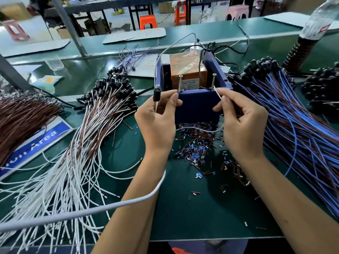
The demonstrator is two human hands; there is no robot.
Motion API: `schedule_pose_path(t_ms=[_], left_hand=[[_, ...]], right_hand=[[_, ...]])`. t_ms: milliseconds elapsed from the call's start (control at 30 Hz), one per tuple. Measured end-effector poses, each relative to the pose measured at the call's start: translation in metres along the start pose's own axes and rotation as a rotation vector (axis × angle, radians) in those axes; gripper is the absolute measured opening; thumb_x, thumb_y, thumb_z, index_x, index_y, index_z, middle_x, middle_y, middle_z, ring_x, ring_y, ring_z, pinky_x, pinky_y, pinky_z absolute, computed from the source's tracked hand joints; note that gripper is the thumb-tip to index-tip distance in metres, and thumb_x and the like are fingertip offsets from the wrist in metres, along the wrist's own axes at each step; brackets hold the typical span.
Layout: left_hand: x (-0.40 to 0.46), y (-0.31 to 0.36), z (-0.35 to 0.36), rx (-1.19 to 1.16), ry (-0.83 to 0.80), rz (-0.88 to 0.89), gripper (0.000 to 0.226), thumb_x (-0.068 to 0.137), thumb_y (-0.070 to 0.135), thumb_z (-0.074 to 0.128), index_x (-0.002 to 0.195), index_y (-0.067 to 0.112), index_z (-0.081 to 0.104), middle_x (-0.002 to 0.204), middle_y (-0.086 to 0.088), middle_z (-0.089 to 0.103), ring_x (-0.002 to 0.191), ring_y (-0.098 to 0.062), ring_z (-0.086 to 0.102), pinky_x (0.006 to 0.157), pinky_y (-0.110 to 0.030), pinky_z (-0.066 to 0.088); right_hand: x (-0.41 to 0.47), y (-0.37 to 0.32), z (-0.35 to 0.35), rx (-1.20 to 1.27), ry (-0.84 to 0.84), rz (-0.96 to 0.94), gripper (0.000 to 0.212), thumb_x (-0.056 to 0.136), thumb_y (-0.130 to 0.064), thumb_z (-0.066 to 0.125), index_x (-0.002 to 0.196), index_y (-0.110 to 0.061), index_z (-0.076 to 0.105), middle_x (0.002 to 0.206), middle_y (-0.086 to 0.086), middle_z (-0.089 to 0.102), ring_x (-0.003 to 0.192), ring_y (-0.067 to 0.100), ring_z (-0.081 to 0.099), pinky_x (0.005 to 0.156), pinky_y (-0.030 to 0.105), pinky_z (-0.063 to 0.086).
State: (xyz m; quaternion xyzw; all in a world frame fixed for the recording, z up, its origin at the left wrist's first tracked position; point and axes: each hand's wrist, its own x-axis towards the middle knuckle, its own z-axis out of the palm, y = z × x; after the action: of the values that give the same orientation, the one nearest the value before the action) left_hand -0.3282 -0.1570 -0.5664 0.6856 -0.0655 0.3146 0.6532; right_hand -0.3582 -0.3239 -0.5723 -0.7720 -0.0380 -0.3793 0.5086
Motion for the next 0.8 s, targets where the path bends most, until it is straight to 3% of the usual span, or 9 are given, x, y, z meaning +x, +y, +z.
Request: schedule_pose_path(t_ms=[300,500,667,800], left_hand=[[0.0008,0.0019,-0.0007,0.006,0.005,-0.009,0.008,0.095,0.006,0.071,0.098,0.001,0.077,0.076,-0.005,0.075,0.075,-0.015,0.073,0.078,-0.023,0.054],[0.0010,0.0051,0.0020,0.011,0.006,-0.005,0.009,0.096,0.008,0.071,0.098,0.001,0.077,0.075,-0.004,0.074,0.076,-0.012,0.072,0.080,-0.019,0.051],[-0.0012,0.0080,0.0012,0.020,-0.016,0.005,0.010,0.094,0.003,0.071,0.101,0.003,0.078,0.079,-0.003,0.076,0.079,-0.017,0.076,0.081,-0.026,0.058],[-0.0027,0.0094,0.0011,0.005,-0.022,-0.006,0.014,0.093,-0.001,0.070,0.103,0.004,0.078,0.080,-0.002,0.076,0.080,-0.018,0.076,0.079,-0.024,0.058]], right_hand=[[-0.0001,0.0015,-0.0008,0.001,-0.013,-0.014,0.025,0.108,-0.014,0.055,0.121,-0.011,0.076,0.081,-0.004,0.072,0.051,0.011,0.049,0.051,0.016,0.034],[0.0002,0.0020,-0.0001,0.015,-0.013,-0.003,0.025,0.109,-0.016,0.053,0.121,-0.013,0.075,0.081,-0.005,0.071,0.054,0.018,0.053,0.050,0.035,0.042],[0.0007,0.0029,0.0012,0.071,-0.029,0.045,0.026,0.108,-0.018,0.053,0.122,-0.015,0.075,0.078,-0.008,0.067,0.063,0.007,0.057,0.062,0.019,0.044],[0.0022,0.0006,0.0040,0.101,-0.032,0.062,0.022,0.105,-0.021,0.060,0.121,-0.017,0.075,0.077,-0.011,0.067,0.072,0.009,0.065,0.071,0.020,0.051]])
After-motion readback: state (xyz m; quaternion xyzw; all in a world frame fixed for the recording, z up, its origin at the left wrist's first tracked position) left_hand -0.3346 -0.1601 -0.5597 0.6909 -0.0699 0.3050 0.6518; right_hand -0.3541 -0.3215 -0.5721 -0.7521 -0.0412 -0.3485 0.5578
